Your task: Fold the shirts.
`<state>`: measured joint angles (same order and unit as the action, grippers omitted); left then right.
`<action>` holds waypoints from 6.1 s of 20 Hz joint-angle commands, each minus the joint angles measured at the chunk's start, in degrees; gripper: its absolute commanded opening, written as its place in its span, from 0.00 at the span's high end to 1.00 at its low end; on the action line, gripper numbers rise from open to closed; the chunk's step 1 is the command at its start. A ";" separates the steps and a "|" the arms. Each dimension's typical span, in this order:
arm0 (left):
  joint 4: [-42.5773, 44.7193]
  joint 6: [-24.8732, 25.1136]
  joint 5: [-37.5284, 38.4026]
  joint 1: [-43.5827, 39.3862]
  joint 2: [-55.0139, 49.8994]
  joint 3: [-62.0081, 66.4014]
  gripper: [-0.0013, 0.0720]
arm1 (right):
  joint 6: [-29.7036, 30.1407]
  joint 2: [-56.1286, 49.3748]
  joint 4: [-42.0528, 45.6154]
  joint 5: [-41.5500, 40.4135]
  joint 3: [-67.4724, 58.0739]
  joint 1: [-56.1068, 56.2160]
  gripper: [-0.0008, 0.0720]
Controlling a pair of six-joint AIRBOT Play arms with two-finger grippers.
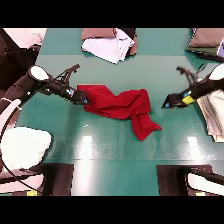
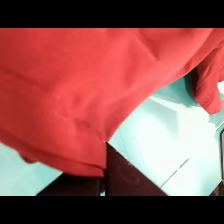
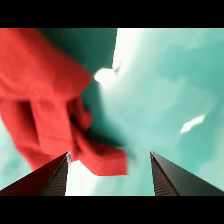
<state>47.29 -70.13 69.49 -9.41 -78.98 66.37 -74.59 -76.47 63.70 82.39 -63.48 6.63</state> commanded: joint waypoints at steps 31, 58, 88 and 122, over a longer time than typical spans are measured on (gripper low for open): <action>-9.29 -6.62 -6.43 11.23 26.27 54.80 0.95 | -4.90 22.97 6.67 -18.84 -59.34 -26.45 0.97; -1.01 -1.44 -2.36 17.25 -10.73 19.43 0.10 | -5.84 -24.41 4.87 -15.13 -49.66 -0.61 0.38; 12.72 10.08 -0.61 15.76 -11.93 1.36 0.95 | -3.23 7.13 -2.19 -2.03 -6.19 -10.45 0.40; 8.70 -3.43 -10.86 15.74 26.40 45.75 0.95 | -4.85 25.83 -11.06 -17.64 -40.30 -22.18 0.97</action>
<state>56.86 -72.66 62.04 6.33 -57.65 101.27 -79.31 -51.48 52.47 64.88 -87.79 -11.73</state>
